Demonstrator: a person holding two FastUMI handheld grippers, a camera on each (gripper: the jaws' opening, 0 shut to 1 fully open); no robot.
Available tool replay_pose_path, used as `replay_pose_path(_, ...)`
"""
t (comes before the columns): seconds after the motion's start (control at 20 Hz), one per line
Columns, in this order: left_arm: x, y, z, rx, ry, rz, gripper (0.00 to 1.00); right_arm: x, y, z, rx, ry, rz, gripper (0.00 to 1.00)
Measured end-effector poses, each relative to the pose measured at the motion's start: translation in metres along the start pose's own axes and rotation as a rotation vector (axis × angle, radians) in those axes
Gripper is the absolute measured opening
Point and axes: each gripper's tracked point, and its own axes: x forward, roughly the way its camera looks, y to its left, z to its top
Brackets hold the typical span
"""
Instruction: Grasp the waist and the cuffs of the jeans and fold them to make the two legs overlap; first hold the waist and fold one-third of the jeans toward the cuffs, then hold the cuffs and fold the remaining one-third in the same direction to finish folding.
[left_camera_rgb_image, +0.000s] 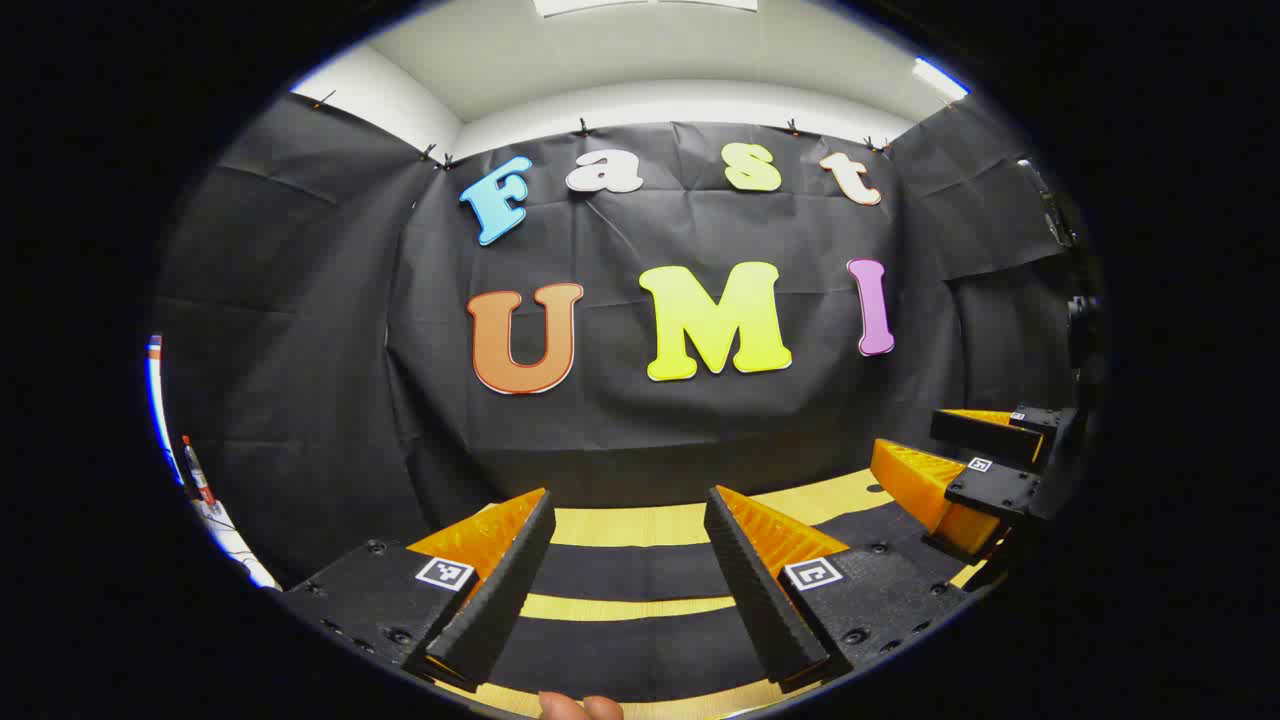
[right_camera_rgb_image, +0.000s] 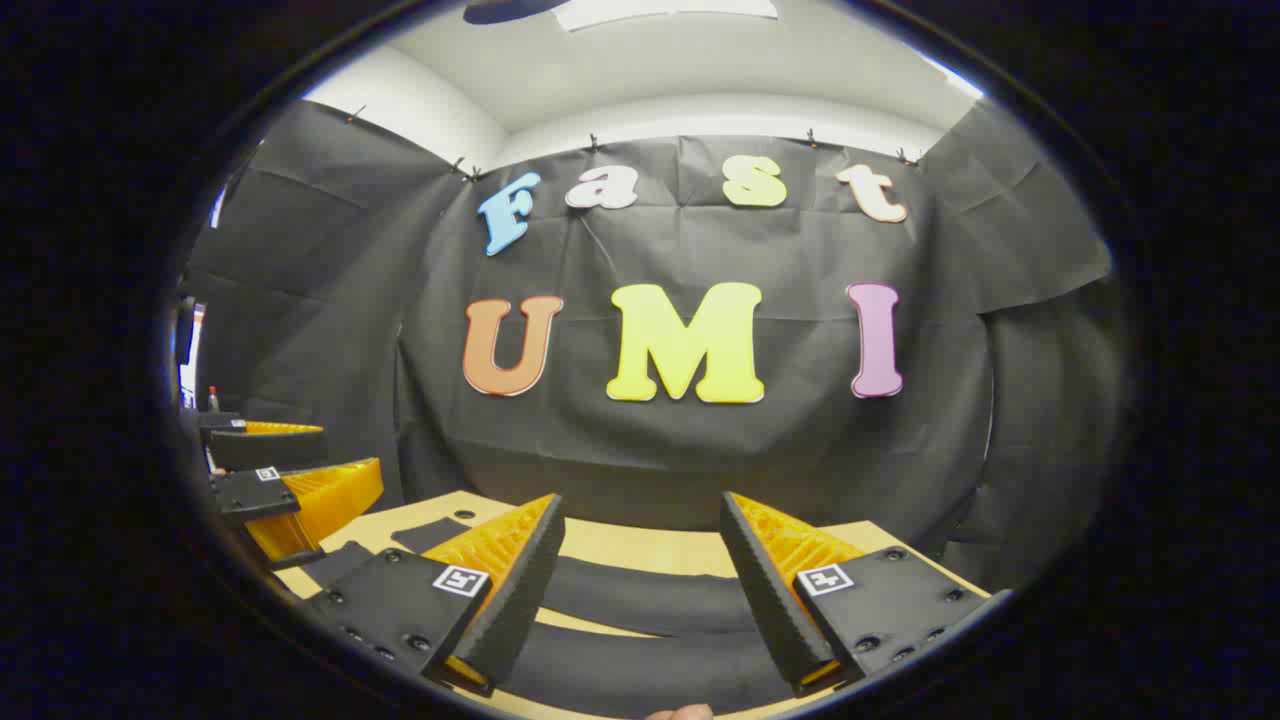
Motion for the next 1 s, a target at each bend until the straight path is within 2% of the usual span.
replay_pose_path(0.2,0.005,-0.012,-0.003,0.036,0.005,-0.022,0.97,-0.003,0.001,0.000,-0.044,0.011,0.027,0.96)
replay_pose_path(0.25,0.006,-0.015,-0.001,0.025,0.000,-0.034,1.00,-0.004,0.001,0.005,-0.046,-0.003,0.030,0.94)
replay_pose_path(0.3,0.005,-0.018,-0.001,0.003,-0.001,-0.047,0.97,-0.005,0.000,0.009,-0.045,-0.016,0.032,0.94)
replay_pose_path(0.35,0.007,-0.017,-0.003,-0.011,0.000,-0.048,0.89,-0.006,0.001,0.010,-0.044,-0.018,0.036,0.94)
replay_pose_path(0.4,0.008,-0.016,-0.005,-0.014,0.004,-0.048,0.97,-0.004,0.003,0.008,-0.047,-0.016,0.042,0.94)
replay_pose_path(0.5,0.010,-0.014,-0.005,-0.009,0.005,-0.046,0.99,-0.004,0.001,0.011,-0.053,-0.024,0.041,0.94)
replay_pose_path(0.75,0.013,-0.013,-0.001,-0.009,0.012,-0.055,0.99,-0.004,0.000,0.017,-0.061,-0.039,0.049,0.94)
replay_pose_path(0.9,0.008,-0.012,0.004,0.005,0.009,-0.015,0.99,-0.003,-0.006,0.025,-0.051,-0.053,0.084,0.97)
replay_pose_path(1.0,0.005,-0.015,0.004,-0.023,0.031,0.008,0.99,-0.001,-0.012,0.028,-0.031,-0.054,0.118,0.94)
